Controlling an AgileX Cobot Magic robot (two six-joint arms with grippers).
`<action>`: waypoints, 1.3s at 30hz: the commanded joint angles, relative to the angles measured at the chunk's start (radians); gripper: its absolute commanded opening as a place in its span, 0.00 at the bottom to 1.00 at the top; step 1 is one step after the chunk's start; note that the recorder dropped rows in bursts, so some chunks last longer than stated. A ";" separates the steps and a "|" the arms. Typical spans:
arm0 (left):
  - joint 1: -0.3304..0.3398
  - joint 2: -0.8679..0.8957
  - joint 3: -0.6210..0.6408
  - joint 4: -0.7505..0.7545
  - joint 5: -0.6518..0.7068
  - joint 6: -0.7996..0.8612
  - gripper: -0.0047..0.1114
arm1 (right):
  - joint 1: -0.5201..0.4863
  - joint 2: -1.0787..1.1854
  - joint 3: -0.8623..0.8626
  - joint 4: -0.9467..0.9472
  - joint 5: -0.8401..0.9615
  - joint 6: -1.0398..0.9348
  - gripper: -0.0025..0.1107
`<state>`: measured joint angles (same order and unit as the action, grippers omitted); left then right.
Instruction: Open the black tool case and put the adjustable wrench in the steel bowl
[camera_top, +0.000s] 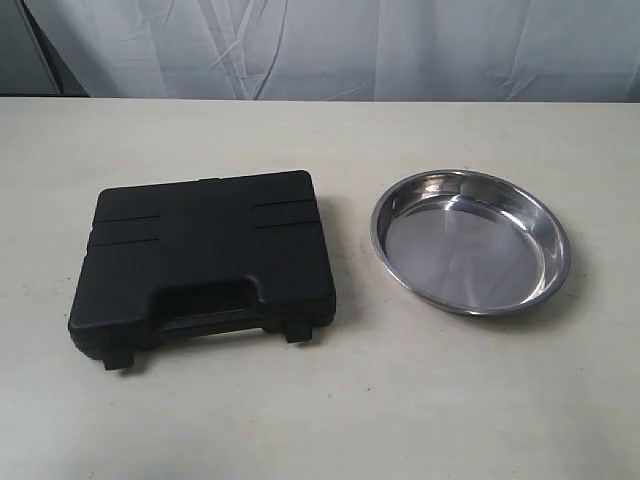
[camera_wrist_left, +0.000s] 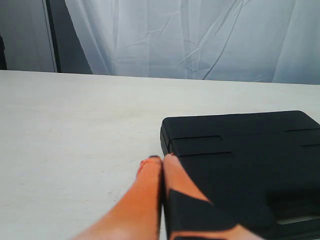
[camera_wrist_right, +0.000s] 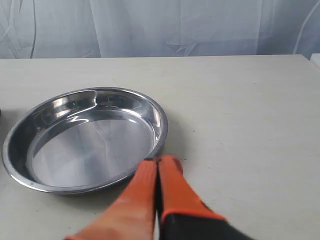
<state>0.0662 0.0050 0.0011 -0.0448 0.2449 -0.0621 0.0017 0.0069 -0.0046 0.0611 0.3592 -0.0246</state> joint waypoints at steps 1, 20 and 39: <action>-0.007 -0.005 -0.001 0.007 -0.013 -0.005 0.04 | -0.002 -0.007 0.005 -0.002 -0.007 0.000 0.02; -0.007 -0.005 -0.001 0.007 -0.013 -0.005 0.04 | -0.001 -0.007 0.005 0.068 -0.599 0.075 0.02; -0.007 -0.005 -0.001 0.007 -0.013 -0.005 0.04 | -0.001 0.092 -0.293 0.338 -0.014 0.036 0.02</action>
<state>0.0662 0.0050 0.0011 -0.0448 0.2449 -0.0621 0.0017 0.0307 -0.1927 0.4437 0.2436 0.1526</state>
